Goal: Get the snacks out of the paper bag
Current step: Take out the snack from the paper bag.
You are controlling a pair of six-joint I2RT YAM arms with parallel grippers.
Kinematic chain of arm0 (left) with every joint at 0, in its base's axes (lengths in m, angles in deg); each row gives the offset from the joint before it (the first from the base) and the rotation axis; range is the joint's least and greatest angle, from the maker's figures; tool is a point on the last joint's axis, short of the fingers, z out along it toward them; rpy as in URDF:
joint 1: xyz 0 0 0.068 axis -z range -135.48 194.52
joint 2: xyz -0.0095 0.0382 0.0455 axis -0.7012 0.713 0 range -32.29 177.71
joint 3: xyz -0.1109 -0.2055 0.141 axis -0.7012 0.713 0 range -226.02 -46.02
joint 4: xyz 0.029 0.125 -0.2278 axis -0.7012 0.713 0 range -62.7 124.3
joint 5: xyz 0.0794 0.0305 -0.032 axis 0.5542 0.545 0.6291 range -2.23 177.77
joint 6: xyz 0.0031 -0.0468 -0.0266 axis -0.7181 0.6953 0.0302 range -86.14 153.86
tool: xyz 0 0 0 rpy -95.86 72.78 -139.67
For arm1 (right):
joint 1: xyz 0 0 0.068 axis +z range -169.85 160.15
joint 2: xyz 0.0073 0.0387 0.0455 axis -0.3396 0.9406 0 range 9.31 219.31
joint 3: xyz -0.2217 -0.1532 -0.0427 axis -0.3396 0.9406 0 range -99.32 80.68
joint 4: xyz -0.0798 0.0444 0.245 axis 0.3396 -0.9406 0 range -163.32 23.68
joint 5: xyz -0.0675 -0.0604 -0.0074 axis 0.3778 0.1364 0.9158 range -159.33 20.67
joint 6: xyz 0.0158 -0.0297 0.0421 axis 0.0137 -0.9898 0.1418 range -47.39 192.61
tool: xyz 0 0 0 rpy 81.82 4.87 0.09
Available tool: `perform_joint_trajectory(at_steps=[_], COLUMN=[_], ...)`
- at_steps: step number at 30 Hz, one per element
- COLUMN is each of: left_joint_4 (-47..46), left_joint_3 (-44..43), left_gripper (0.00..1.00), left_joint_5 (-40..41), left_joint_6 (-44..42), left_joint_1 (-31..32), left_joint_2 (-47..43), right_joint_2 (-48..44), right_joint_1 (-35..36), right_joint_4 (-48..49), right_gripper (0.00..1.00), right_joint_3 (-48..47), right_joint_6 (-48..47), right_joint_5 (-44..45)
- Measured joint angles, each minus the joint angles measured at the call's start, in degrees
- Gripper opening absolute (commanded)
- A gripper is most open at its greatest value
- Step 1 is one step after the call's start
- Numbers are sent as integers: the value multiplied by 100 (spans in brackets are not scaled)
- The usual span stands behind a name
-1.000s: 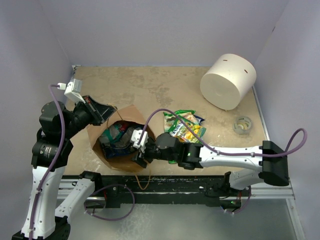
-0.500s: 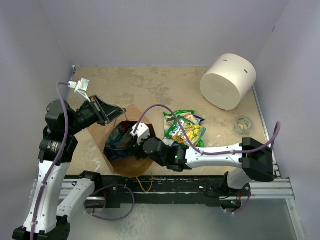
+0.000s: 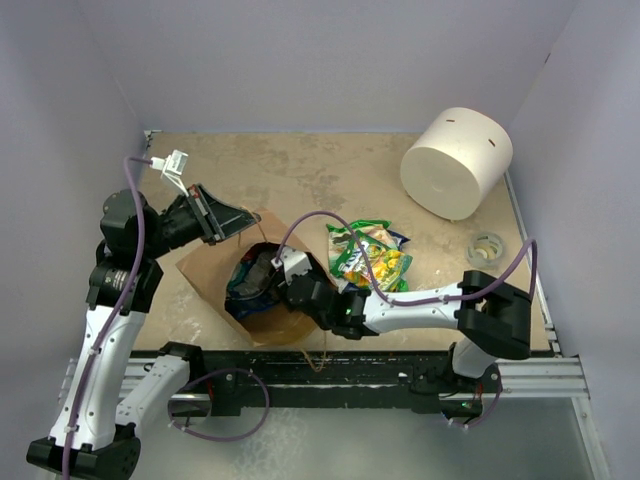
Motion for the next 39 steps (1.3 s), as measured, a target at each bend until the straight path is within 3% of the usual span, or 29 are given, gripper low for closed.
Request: perform_joint_trajectory(at_steps=[6, 11, 16, 20, 29, 39], left_joint_4=[-184, -264, -350, -385, -378, 352], left_joint_3=[251, 328, 328, 328, 326, 221], left_gripper=[0, 0, 0, 0, 0, 0], left_joint_5=[-46, -13, 66, 111, 122, -74], left_joint_6=[184, 267, 302, 299, 208, -658], left_joint_1=[2, 2, 2, 2, 2, 2], left_joint_2=[66, 85, 7, -11, 76, 59], right_joint_2=[-105, -962, -2269, -2785, -1786, -345], right_joint_1=[-304, -155, 24, 39, -162, -479], right_joint_4=[146, 402, 566, 372, -1534, -1882], right_gripper=[70, 74, 74, 75, 75, 74], right_joint_3=[105, 664, 1342, 1412, 236, -374], right_joint_6=[-697, -1331, -2288, -3602, -6806, -7864], right_joint_5=[-4, -323, -1838, -2811, -4218, -5265])
